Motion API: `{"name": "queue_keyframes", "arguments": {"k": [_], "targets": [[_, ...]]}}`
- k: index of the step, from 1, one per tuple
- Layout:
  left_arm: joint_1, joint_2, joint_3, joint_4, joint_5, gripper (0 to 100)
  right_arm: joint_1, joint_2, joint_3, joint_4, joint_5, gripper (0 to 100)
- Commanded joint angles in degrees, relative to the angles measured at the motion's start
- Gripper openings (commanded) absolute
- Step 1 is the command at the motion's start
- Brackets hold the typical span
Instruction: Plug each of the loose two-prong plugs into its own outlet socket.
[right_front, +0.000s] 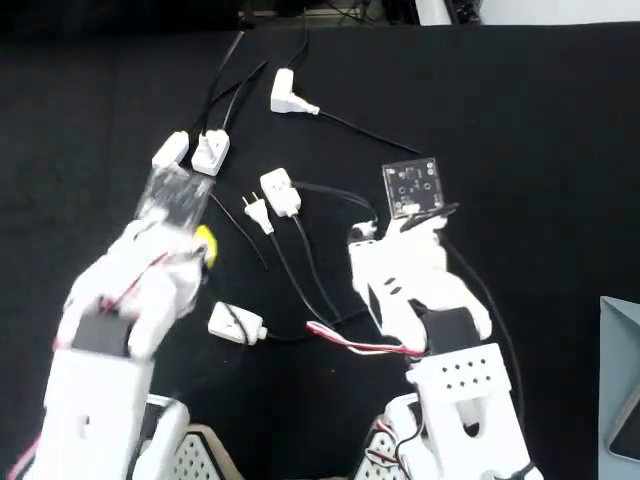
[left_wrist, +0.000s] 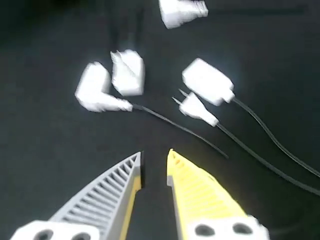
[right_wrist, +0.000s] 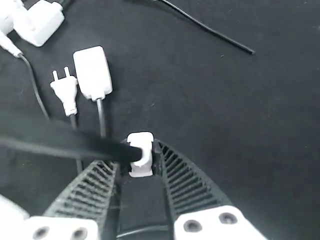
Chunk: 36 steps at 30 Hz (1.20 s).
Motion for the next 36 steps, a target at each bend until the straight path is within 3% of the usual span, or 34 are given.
{"name": "queue_keyframes", "arguments": {"k": [1, 4, 9, 17, 26, 36], "targets": [[3.5, 17.6, -11.6, -1.1, 5.2, 10, 1.9, -0.6, -0.2, -1.4, 0.8, 1.3], [4.1, 26.6, -15.5, -0.5, 3.5, 11, 2.6, -0.6, -0.2, -1.4, 0.8, 1.3], [4.4, 36.8, -22.4, 9.8, -9.9, 22, 3.2, -0.6, 0.6, -1.4, 0.9, 1.3], [10.6, 38.9, -24.3, 25.4, -30.1, 22, 4.8, -0.6, 0.3, -1.4, 1.0, 1.3], [17.3, 39.5, -16.7, 24.9, -32.4, 22, 13.8, -0.6, -1.7, -1.0, 5.7, 1.3], [13.9, 39.6, -3.1, 4.7, -32.4, 23, 15.9, -0.6, -2.0, -1.0, 6.6, 1.3]]}}
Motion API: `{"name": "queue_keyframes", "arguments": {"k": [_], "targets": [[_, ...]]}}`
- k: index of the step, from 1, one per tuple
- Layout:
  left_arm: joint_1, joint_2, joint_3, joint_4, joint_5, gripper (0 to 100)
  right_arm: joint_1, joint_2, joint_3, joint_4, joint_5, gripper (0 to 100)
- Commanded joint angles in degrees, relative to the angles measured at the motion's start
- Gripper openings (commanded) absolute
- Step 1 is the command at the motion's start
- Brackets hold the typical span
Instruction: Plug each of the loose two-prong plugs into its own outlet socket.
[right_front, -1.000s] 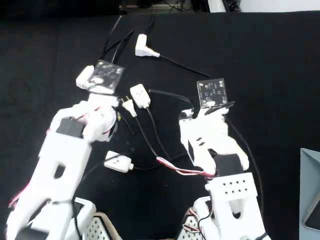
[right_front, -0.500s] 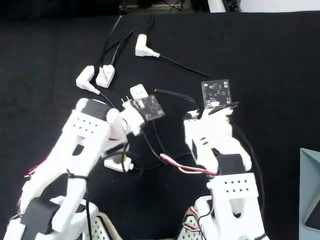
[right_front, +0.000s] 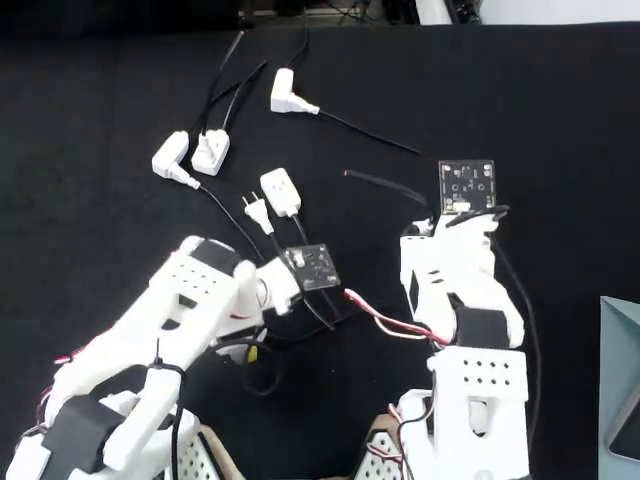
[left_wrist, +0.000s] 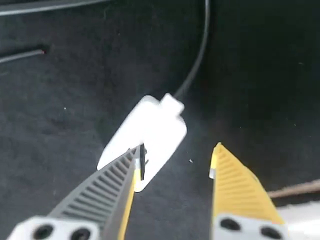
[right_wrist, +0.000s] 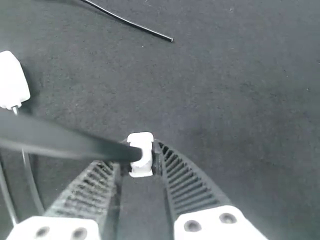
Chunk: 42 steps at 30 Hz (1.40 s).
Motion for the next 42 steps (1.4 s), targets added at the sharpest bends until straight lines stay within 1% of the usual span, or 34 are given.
{"name": "queue_keyframes", "arguments": {"k": [1, 5, 9, 13, 15, 20, 21, 23, 26, 30, 32, 36, 37, 42], "targets": [[-2.8, 0.1, 2.2, -7.5, -0.4, 23, 0.8, -0.6, -3.0, -0.9, 0.5, 1.3], [-3.6, 2.0, 2.6, -10.1, 0.0, 28, 0.8, -0.6, -3.0, -0.9, 0.5, 1.3], [-4.4, 8.0, 1.9, -14.1, 1.2, 28, 0.8, -0.6, -2.9, -0.9, 0.5, 1.3], [-5.4, 12.2, -2.2, -14.3, 4.2, 27, 0.8, -0.6, -2.8, -0.9, 0.5, 1.3], [-5.6, 12.7, -3.6, -14.7, 6.2, 23, 0.8, -0.6, -2.8, -0.9, 0.5, 1.3], [-6.4, 12.0, -8.2, -14.4, 6.9, 3, 0.8, -0.6, -2.7, -0.9, 0.5, 1.3], [-7.1, 12.1, -9.3, -14.4, 7.1, 3, 0.8, -0.6, -2.7, -0.9, 0.5, 1.3], [-9.0, 12.5, -11.1, -14.3, 10.2, 4, 0.8, -0.6, -2.7, -0.9, 0.5, 1.3], [-11.7, 13.0, -12.9, -14.3, 14.0, 3, 0.7, -0.6, -2.7, -0.9, 0.5, 1.3], [-12.4, 16.2, -13.0, -14.3, 14.3, 5, 0.5, -0.6, -2.7, -0.9, 0.5, 1.3], [-12.7, 19.3, -13.2, -14.3, 14.6, 11, 0.5, -0.6, -2.6, -0.9, 0.5, 1.3], [-14.8, 23.6, -15.6, -14.2, 14.4, 29, 0.4, -0.6, -2.6, -0.9, 0.5, 1.3], [-15.4, 24.4, -16.8, -13.5, 14.2, 31, 0.4, -0.6, -2.6, -0.9, 0.5, 1.3], [-19.6, 24.5, -25.5, -7.6, 14.1, 29, 0.4, -0.6, -2.6, -0.9, 0.5, 1.3]]}}
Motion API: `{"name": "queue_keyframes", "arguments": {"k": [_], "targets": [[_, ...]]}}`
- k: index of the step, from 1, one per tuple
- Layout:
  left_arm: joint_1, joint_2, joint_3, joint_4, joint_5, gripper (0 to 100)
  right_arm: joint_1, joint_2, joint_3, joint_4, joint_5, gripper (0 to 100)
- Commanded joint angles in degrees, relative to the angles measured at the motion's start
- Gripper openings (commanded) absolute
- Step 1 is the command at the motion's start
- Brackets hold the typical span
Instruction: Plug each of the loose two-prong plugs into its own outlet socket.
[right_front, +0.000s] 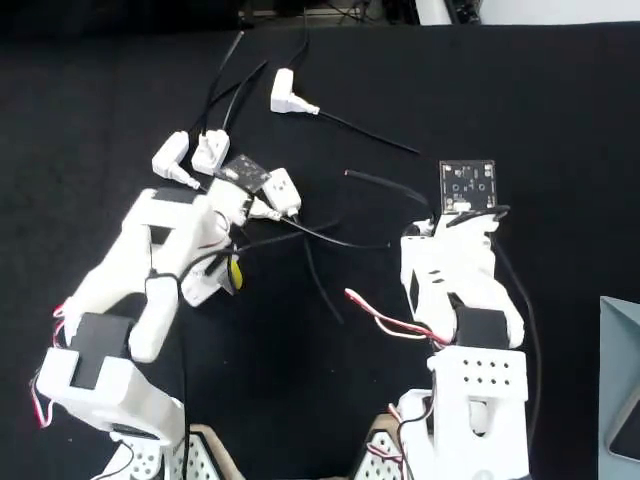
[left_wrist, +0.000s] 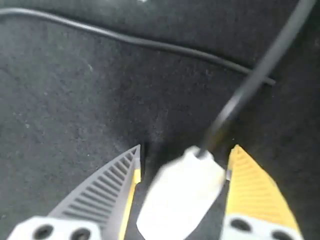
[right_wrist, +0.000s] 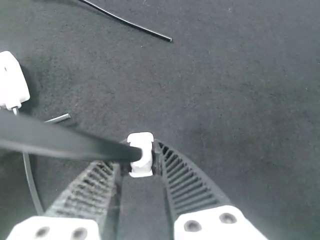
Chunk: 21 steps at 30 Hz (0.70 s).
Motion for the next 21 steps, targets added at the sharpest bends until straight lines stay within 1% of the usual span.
{"name": "queue_keyframes", "arguments": {"k": [1, 4, 7, 10, 12, 16, 18, 21], "targets": [[-2.5, -0.2, -9.7, 6.5, -0.7, 29, 0.3, -0.6, -2.6, -0.9, 0.5, 1.3], [-3.9, -0.2, -15.9, 12.4, -2.8, 29, 0.3, -0.6, -2.6, -0.9, 0.5, 1.3], [-4.4, -0.2, -19.9, 16.5, -2.9, 29, 0.3, -0.6, -2.6, -0.9, 0.5, 1.3], [-4.5, -0.2, -22.7, 21.2, -3.0, 29, 0.3, -0.6, -2.5, -0.9, 0.5, 1.3], [-4.4, -0.2, -23.1, 22.8, -3.1, 29, 0.3, -0.6, -2.5, -0.9, 0.5, 1.3], [-5.5, -0.2, -21.8, 22.5, -3.4, 29, -1.9, -0.6, -1.7, -0.8, 0.5, 1.3], [-6.2, 0.4, -21.0, 22.3, -5.5, 29, -3.0, -0.6, -1.3, -0.8, 0.5, 1.3], [-7.1, 0.4, -16.5, 17.6, -6.2, 28, -3.3, -0.6, -1.2, -0.8, 0.5, 1.3]]}}
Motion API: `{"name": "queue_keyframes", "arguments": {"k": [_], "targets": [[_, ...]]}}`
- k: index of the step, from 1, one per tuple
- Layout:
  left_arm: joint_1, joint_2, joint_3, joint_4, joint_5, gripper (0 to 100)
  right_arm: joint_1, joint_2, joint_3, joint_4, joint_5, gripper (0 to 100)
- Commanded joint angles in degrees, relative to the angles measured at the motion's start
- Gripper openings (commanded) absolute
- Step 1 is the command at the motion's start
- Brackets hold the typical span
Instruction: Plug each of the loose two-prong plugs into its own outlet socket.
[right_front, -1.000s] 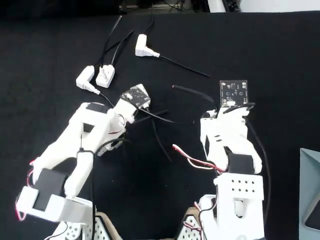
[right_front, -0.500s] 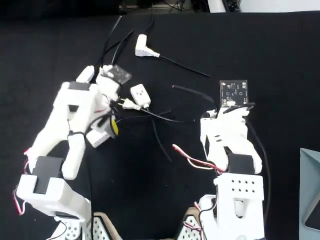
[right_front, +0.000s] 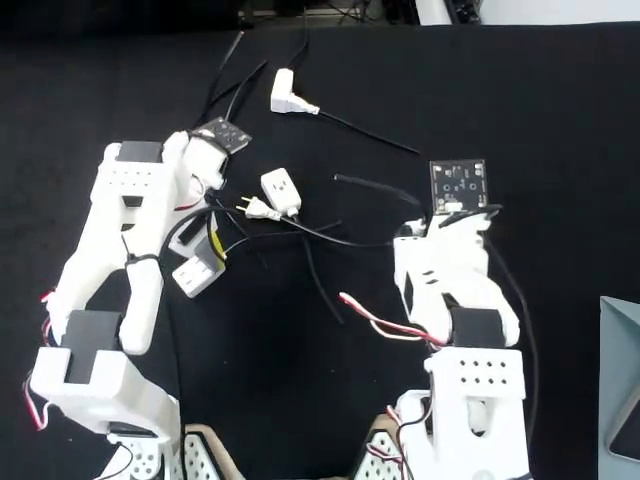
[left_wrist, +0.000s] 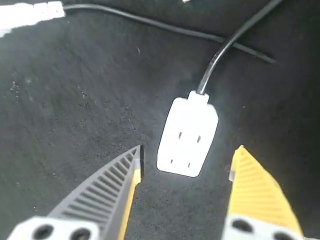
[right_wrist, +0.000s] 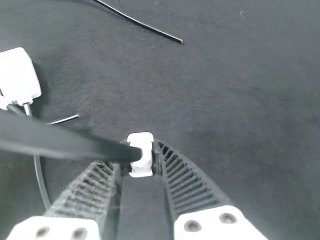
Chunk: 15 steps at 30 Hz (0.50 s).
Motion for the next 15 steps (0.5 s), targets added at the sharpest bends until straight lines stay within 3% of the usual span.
{"name": "queue_keyframes", "arguments": {"k": [1, 8, 15], "targets": [[-1.8, -0.4, 5.3, -6.7, -1.5, 28, -1.1, -0.6, -1.2, -0.8, 0.5, 1.3], [0.7, -0.9, 17.5, -17.5, -1.3, 28, -1.1, -0.6, -1.1, -0.8, 0.5, 1.3], [8.6, -0.8, 21.5, -21.5, 1.7, 9, -1.1, -0.6, -1.1, -0.8, 0.5, 1.3]]}}
